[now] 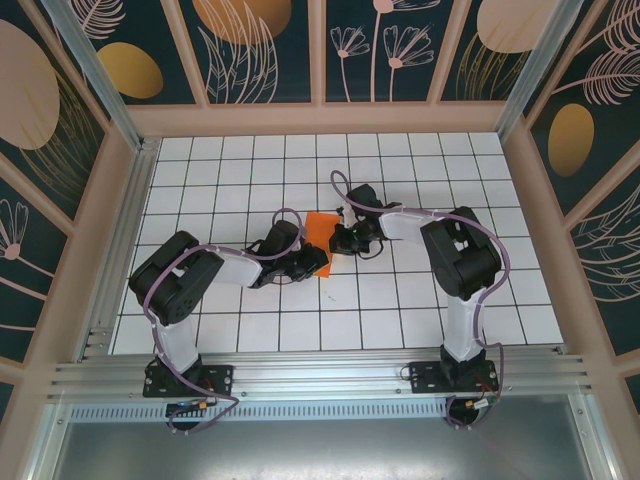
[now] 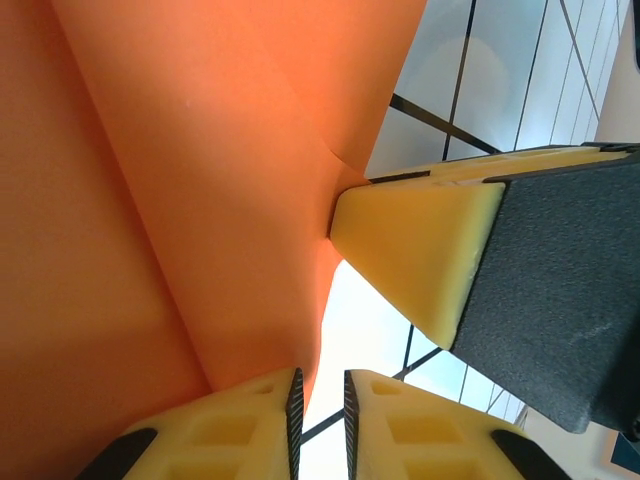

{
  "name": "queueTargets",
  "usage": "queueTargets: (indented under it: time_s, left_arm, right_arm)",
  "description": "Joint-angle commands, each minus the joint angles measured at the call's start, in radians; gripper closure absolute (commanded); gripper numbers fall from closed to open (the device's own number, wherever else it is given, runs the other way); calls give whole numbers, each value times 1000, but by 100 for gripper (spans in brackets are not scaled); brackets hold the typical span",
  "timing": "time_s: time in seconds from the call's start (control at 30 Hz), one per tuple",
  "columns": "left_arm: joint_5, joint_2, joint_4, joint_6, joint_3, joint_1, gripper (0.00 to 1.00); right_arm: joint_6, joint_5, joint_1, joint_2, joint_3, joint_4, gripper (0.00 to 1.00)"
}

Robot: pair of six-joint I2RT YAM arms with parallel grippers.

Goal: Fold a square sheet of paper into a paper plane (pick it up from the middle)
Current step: Fold the triangle a second time at the center of the table.

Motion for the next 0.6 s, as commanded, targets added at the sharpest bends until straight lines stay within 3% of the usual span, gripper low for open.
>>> queueTargets:
  time_s: [0.0, 0.17, 0.57]
  left_arm:
    - [-5, 15, -38, 24, 16, -9, 78]
    - [4, 19, -37, 27, 20, -9, 78]
    - [37, 31, 48, -20, 11, -9, 76]
  right_arm:
    - [-12, 29, 8, 7, 15, -30, 91]
    - [-7, 24, 8, 4, 17, -26, 86]
    - [1, 36, 8, 25, 15, -36, 85]
